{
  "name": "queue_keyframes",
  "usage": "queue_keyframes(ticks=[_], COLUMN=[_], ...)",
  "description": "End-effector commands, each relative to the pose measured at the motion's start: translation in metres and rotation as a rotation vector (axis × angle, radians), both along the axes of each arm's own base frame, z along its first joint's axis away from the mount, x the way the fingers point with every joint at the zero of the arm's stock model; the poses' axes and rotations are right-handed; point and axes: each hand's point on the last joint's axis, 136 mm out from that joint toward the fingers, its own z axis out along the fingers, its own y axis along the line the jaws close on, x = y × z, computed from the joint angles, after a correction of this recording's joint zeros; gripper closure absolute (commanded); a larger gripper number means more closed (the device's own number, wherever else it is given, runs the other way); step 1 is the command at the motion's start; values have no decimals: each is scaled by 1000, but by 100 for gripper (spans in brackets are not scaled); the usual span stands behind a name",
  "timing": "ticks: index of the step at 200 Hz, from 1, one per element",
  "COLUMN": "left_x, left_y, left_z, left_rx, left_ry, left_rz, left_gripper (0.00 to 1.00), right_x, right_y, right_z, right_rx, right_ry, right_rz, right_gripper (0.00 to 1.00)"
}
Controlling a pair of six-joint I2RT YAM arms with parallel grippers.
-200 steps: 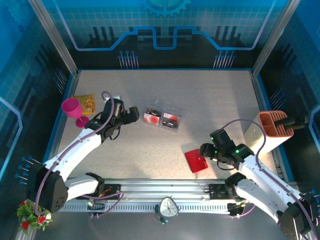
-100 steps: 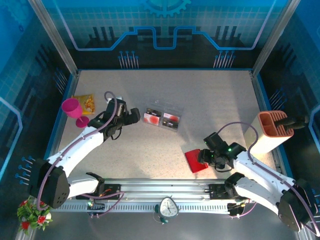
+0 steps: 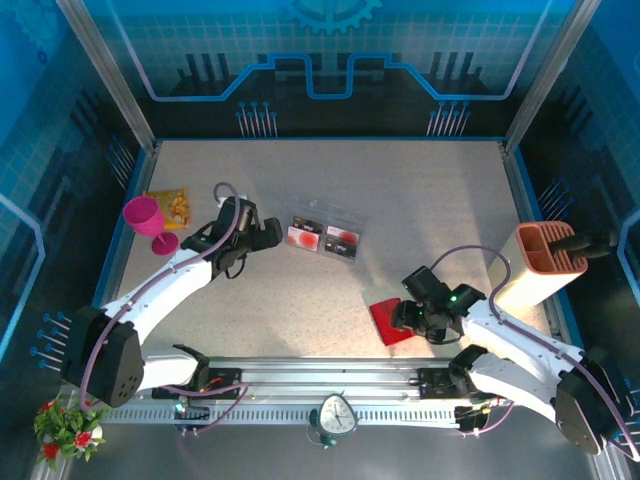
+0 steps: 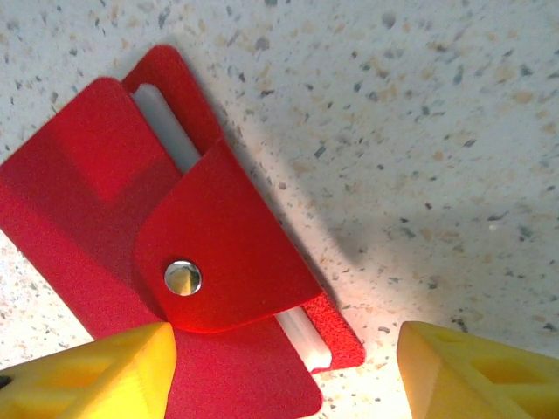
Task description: Put the credit cards into the card holder
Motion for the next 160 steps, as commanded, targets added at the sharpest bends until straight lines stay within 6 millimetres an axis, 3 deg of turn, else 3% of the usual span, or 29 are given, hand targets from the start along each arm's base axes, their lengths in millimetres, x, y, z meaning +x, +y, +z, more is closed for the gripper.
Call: queue_keyframes(ticks=[1, 76, 120, 160], left_x=[9, 7, 6, 4], left_y=[-9, -8, -8, -7], left_z=[13, 12, 12, 15], left_rx=[-16, -12, -14, -15], left_ry=[-39, -38, -39, -46], left_rz=[-22, -23, -23, -21], left_gripper=[1, 1, 1, 1], right_x=[-3, 13, 23, 16], right_y=[8, 44, 60, 42], right_z=[-3, 3, 3, 13], right_rx=[23, 201, 263, 180], right_ry=[23, -20, -35, -50], right_rz=[3, 3, -10, -13], right_gripper=[31, 46, 48, 44])
